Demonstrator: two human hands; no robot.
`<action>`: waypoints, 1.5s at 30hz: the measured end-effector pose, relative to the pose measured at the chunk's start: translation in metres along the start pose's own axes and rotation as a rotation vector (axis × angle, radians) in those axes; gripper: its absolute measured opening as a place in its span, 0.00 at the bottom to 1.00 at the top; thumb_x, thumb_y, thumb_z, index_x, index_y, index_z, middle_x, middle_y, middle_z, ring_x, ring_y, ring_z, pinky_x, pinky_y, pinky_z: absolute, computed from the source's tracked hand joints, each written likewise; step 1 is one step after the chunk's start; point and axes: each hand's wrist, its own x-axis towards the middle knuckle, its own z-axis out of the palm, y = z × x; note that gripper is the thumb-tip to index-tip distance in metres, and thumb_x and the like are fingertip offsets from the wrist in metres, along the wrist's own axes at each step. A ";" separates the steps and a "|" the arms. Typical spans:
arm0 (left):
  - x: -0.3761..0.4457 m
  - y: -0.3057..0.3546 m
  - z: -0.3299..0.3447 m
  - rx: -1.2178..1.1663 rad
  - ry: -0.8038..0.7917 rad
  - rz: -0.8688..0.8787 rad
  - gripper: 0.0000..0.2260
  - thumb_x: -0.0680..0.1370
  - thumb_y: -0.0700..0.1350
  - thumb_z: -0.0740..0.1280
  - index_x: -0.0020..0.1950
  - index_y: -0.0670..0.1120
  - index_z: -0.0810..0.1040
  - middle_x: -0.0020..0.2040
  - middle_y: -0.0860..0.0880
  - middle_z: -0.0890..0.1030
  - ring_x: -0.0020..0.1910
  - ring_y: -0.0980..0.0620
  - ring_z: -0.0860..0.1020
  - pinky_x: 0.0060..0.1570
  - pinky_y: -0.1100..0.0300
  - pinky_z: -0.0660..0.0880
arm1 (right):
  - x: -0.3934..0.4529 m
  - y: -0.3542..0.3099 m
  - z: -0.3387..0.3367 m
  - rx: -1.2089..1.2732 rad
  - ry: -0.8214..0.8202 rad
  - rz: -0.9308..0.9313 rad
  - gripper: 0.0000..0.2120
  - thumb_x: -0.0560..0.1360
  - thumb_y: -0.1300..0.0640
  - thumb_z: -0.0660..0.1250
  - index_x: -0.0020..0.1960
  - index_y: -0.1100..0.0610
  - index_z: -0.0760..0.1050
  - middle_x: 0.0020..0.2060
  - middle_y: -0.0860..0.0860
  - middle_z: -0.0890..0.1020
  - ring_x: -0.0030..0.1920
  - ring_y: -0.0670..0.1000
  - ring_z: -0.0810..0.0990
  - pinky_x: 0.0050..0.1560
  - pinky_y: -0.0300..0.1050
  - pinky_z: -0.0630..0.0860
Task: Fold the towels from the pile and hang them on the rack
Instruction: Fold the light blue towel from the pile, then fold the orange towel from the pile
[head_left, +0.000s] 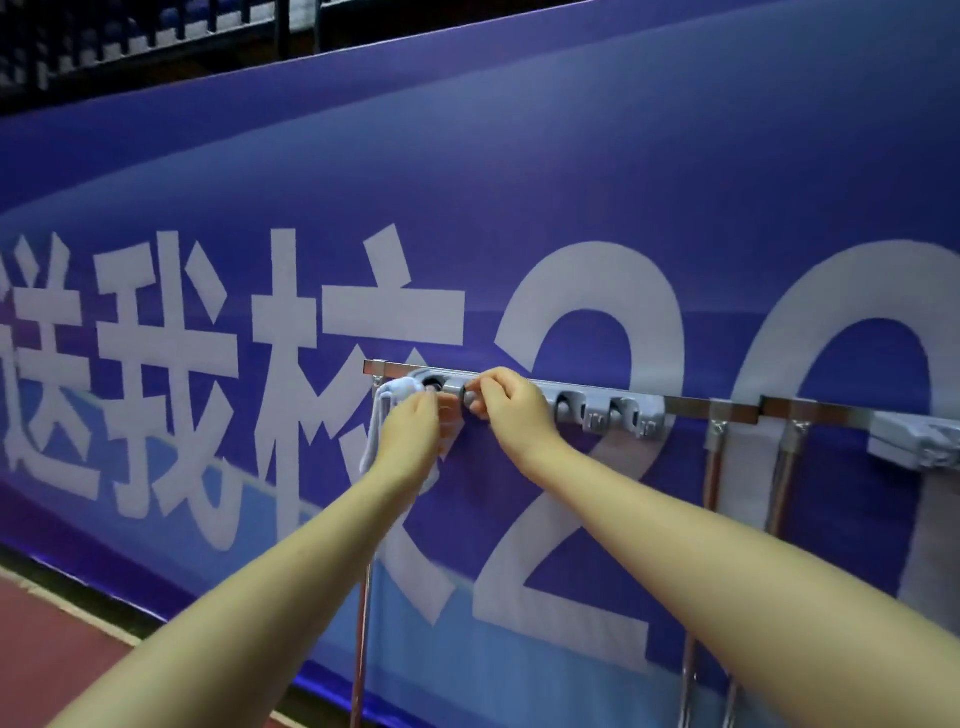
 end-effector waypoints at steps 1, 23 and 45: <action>-0.021 -0.002 0.010 -0.016 -0.031 0.005 0.09 0.80 0.40 0.59 0.49 0.43 0.78 0.44 0.47 0.80 0.41 0.51 0.78 0.38 0.62 0.74 | -0.024 0.001 -0.007 0.060 0.033 0.033 0.14 0.78 0.61 0.57 0.39 0.51 0.76 0.34 0.47 0.79 0.39 0.48 0.77 0.43 0.47 0.75; -0.283 -0.230 0.181 0.184 -0.462 -0.422 0.08 0.81 0.41 0.57 0.47 0.46 0.76 0.40 0.47 0.77 0.36 0.48 0.73 0.38 0.57 0.70 | -0.397 0.202 -0.152 0.202 0.384 1.002 0.11 0.79 0.64 0.53 0.39 0.56 0.67 0.29 0.53 0.70 0.26 0.49 0.67 0.22 0.36 0.60; -0.389 -0.590 0.174 0.880 -0.957 -0.699 0.19 0.79 0.51 0.56 0.63 0.42 0.77 0.59 0.39 0.79 0.60 0.39 0.76 0.60 0.52 0.71 | -0.653 0.497 -0.043 -0.140 -0.390 1.689 0.11 0.76 0.57 0.59 0.35 0.51 0.72 0.38 0.55 0.79 0.45 0.58 0.81 0.43 0.49 0.75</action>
